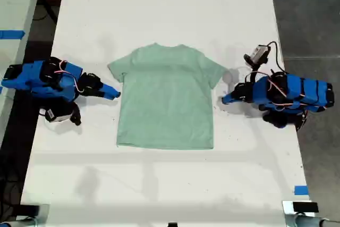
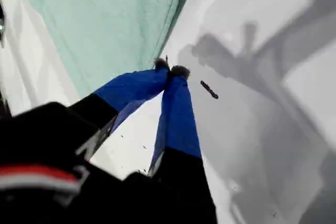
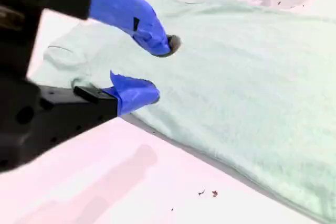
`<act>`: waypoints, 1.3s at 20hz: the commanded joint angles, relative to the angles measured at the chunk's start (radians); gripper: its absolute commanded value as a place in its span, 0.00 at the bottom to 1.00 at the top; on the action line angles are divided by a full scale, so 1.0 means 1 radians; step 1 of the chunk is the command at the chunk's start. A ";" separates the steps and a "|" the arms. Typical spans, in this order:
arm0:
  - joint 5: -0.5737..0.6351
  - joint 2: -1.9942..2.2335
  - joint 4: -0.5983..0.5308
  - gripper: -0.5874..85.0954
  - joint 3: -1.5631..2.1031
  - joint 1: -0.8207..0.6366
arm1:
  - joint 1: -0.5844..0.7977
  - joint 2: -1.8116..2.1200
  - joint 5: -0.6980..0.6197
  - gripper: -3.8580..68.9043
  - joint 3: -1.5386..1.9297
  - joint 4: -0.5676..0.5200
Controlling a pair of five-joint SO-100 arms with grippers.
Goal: Fold t shirt
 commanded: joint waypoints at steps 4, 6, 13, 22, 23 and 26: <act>0.006 0.006 -0.018 0.14 0.008 -0.003 | -0.003 0.008 -0.012 0.07 -0.011 -0.005; 0.006 0.006 -0.018 0.14 0.008 -0.003 | 0.071 -0.049 -0.086 0.07 -0.196 0.012; 0.006 0.006 -0.018 0.14 0.008 -0.003 | 0.465 -1.232 -0.502 0.19 -1.310 0.209; 0.006 0.006 -0.018 0.14 0.008 -0.003 | 0.723 -1.637 -0.621 0.36 -1.066 -0.143; 0.006 0.006 -0.018 0.14 0.008 -0.003 | 0.733 -1.637 -0.623 0.35 -1.009 -0.186; 0.005 0.006 -0.018 0.14 0.008 -0.003 | 0.747 -1.635 -0.617 0.31 -0.943 -0.229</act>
